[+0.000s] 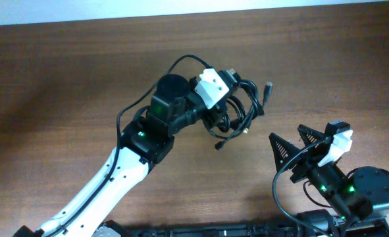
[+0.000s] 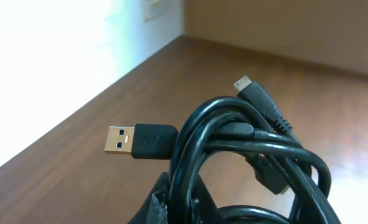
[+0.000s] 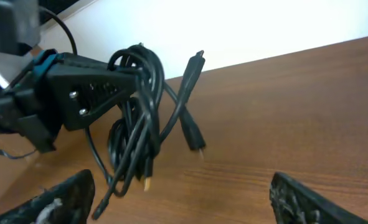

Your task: Untangle cables

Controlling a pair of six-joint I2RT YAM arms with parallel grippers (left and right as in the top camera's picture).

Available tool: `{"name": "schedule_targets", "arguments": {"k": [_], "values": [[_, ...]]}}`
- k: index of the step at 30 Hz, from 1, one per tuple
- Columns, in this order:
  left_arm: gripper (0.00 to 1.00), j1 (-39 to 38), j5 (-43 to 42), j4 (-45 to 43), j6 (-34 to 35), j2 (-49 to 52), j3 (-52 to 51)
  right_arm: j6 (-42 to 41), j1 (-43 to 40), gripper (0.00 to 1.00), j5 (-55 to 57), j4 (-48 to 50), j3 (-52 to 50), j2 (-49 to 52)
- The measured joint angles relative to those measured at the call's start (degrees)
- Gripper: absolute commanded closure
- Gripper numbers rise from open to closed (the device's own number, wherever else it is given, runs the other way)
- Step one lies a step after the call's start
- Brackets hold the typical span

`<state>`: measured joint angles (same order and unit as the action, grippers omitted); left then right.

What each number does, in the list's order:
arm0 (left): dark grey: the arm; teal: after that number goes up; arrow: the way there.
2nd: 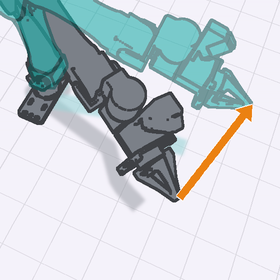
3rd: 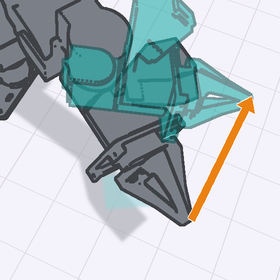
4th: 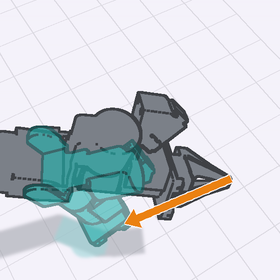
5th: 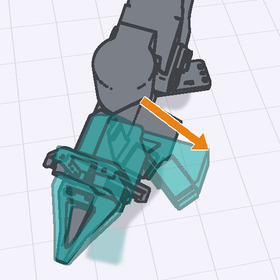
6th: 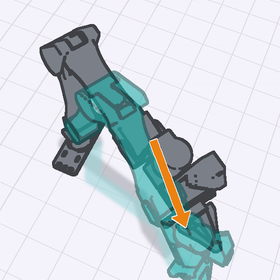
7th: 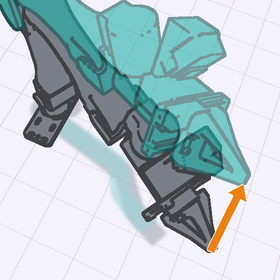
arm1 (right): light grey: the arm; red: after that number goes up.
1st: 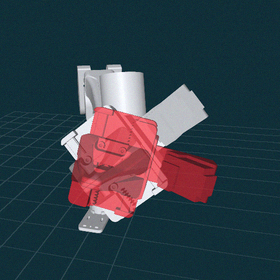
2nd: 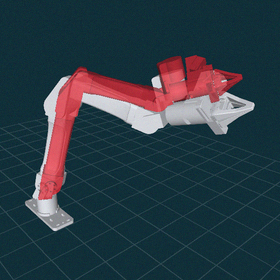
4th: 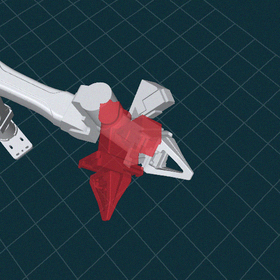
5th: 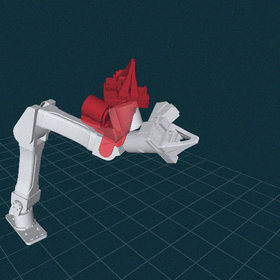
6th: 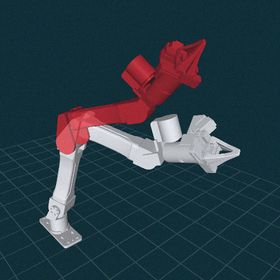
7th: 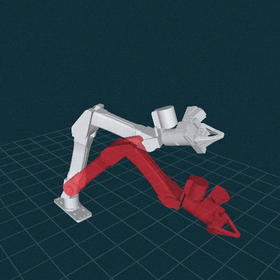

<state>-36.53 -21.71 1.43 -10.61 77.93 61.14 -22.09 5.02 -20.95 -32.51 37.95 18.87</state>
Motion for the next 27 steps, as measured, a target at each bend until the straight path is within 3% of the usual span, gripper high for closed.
{"name": "schedule_targets", "arguments": {"k": [5, 7, 12, 13, 14, 16, 17, 23, 24, 27], "values": [[1.0, -0.02, -10.08, -0.48, 0.79, -0.15, 0.0, 0.04, 0.0, 0.17, -0.92, 0.0, 0.0, 0.0], [1.0, -0.13, -11.43, -1.25, 2.43, -0.15, 0.0, 1.55, 0.0, 0.18, -2.75, 0.07, 0.0, 0.0], [1.0, -3.5, -11.06, -1.99, 3.65, -0.15, 0.0, 5.55, 0.0, 0.31, -6.21, 0.09, 0.0, 0.0], [1.0, -4.24, -10.4, -1.97, 3.76, -0.15, 0.0, 6.03, 0.0, 0.59, -6.38, 0.09, 0.0, 0.0], [1.0, -4.96, -9.7, -1.95, 3.85, -0.15, 0.0, 6.49, 0.0, 0.67, -6.54, 0.09, 0.0, 0.0], [1.0, -5.31, -8.87, -1.73, 3.87, -0.15, 0.0, 8.68, 0.0, 0.93, -6.69, 0.26, 0.0, 0.0], [1.0, -5.31, -8.63, -1.68, 3.87, -0.15, 0.0, 9.16, 0.0, 0.96, -6.86, 0.26, 0.0, 0.0], [1.0, -5.31, -4.63, -0.33, 4.63, -0.17, 0.0, 10.32, 0.0, 0.96, -7.04, 0.24, 0.0, 0.0], [1.0, -5.31, -4.39, -0.31, 4.7, -0.17, 0.0, 10.34, 0.0, 0.91, -7.04, 0.24, 0.0, 0.0], [1.0, -5.31, -4.46, -0.31, 4.94, -0.17, 0.0, 10.34, 0.0, 0.46, -7.1, 0.28, 0.0, 0.0]]}}
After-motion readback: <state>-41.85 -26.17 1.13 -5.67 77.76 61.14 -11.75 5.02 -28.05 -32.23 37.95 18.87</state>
